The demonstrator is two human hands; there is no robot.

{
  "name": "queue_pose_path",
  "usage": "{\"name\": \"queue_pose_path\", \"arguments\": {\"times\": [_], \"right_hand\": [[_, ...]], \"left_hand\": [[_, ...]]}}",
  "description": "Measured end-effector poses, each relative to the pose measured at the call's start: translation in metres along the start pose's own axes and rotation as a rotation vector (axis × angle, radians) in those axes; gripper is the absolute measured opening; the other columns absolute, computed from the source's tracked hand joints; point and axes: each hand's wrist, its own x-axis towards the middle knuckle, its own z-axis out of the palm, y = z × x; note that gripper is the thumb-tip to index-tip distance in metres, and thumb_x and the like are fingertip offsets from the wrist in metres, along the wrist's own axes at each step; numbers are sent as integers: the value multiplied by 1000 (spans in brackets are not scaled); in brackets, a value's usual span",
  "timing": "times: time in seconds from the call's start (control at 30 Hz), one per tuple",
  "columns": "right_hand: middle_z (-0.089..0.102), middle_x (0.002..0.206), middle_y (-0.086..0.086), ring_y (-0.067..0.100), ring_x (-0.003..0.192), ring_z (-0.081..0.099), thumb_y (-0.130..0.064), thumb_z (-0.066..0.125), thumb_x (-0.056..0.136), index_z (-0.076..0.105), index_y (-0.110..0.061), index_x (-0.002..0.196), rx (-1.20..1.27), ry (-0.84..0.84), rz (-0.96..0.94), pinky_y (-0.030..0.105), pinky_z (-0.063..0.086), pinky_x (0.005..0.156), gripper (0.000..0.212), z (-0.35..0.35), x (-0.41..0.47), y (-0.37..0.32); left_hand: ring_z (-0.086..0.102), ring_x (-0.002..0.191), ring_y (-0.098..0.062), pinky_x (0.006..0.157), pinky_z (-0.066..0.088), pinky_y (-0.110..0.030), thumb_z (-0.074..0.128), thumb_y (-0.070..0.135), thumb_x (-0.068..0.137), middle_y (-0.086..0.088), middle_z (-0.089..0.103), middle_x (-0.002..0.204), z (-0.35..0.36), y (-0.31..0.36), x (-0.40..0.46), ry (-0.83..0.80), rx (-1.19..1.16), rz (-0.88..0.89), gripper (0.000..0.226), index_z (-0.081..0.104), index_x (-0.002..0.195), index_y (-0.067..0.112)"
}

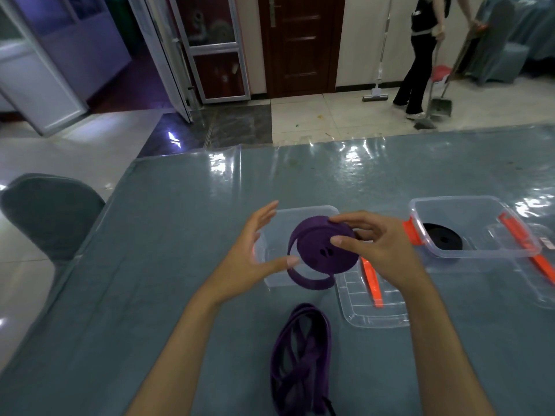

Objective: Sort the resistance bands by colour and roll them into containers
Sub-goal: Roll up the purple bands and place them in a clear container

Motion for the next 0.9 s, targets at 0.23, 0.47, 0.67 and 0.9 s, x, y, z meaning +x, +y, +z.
{"name": "queue_pose_path", "arguments": {"times": [0.23,0.47,0.67,0.9], "right_hand": [[81,103,-4,18,96,78,-16,85,76,78,-25,107,33,25,-22,30,62,84,33,4,-3,-6],[81,102,-1,18,95,77,-11,83,76,77,-20,104,143,104,-59,23,59,81,29,10,-3,-7],[79,92,6,28,87,78,-8,82,76,71,-9,91,264,112,-9,30,61,74,18,17,0,-10],[79,89,9,23,83,77,-10,82,75,72,-19,80,383,198,59,29,60,71,14,28,1,-11]], "left_hand": [[72,110,-20,101,58,-47,83,14,87,1,76,114,8,28,21,30,-68,62,34,73,118,22],[75,98,-18,85,61,-32,87,12,82,1,77,104,19,33,16,186,-179,89,30,71,106,18],[75,95,-21,83,60,-29,89,10,75,-4,78,101,16,36,16,238,-296,112,32,70,99,18],[75,97,-23,87,61,-33,86,4,81,-5,76,103,18,42,16,192,-257,160,29,68,103,10]]}}
